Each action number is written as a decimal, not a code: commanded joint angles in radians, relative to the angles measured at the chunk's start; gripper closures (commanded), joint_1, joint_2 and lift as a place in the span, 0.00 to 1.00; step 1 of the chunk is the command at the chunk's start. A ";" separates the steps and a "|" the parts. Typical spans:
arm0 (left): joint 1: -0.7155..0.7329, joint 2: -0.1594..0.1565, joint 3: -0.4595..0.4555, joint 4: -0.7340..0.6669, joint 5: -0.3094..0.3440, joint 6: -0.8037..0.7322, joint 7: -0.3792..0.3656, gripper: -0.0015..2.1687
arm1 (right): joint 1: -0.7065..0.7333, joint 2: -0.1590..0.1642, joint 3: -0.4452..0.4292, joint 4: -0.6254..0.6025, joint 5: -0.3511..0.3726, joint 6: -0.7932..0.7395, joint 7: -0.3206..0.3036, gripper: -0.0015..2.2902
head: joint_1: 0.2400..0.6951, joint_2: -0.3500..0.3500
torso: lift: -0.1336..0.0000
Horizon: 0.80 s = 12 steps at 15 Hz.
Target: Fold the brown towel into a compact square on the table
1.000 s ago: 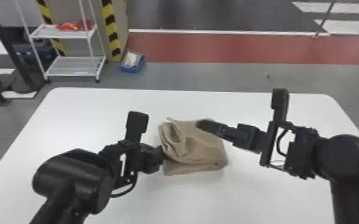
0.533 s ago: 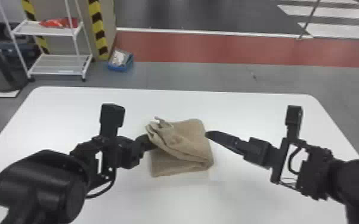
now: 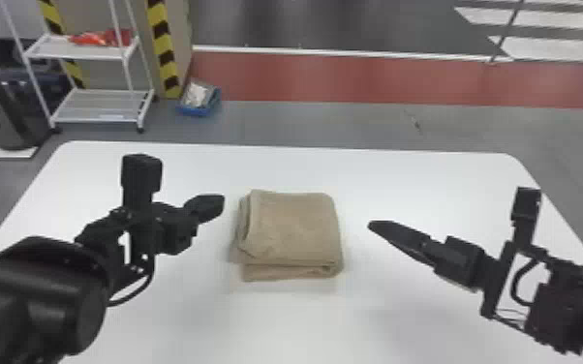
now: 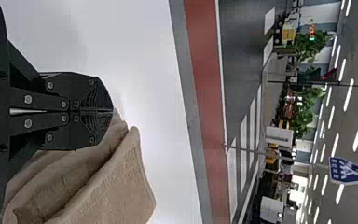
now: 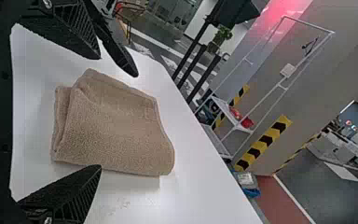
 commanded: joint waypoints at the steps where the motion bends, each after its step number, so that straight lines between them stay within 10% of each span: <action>1: 0.009 0.014 0.028 0.003 0.001 -0.042 0.001 0.57 | 0.002 -0.002 -0.005 -0.001 0.000 -0.001 0.003 0.02 | 1.00 0.44 | 0.07; 6: 0.021 0.022 0.077 0.003 0.017 -0.106 0.009 0.57 | 0.041 0.010 0.069 -0.034 0.009 -0.023 0.004 0.05 | 1.00 0.49 | 0.07; 8: 0.027 0.029 0.094 0.003 0.037 -0.112 0.007 0.57 | 0.069 0.009 0.104 -0.074 0.035 -0.029 0.026 0.37 | 1.00 0.54 | 0.07; 9: 0.029 0.031 0.104 0.004 0.041 -0.112 0.003 0.57 | 0.087 0.010 0.127 -0.112 0.079 -0.001 0.020 0.72 | 1.00 0.56 | 0.07; 12: 0.030 0.040 0.121 0.015 0.066 -0.128 -0.006 0.57 | 0.155 0.012 0.202 -0.188 0.204 0.029 0.018 0.88 | 1.00 0.62 | 0.07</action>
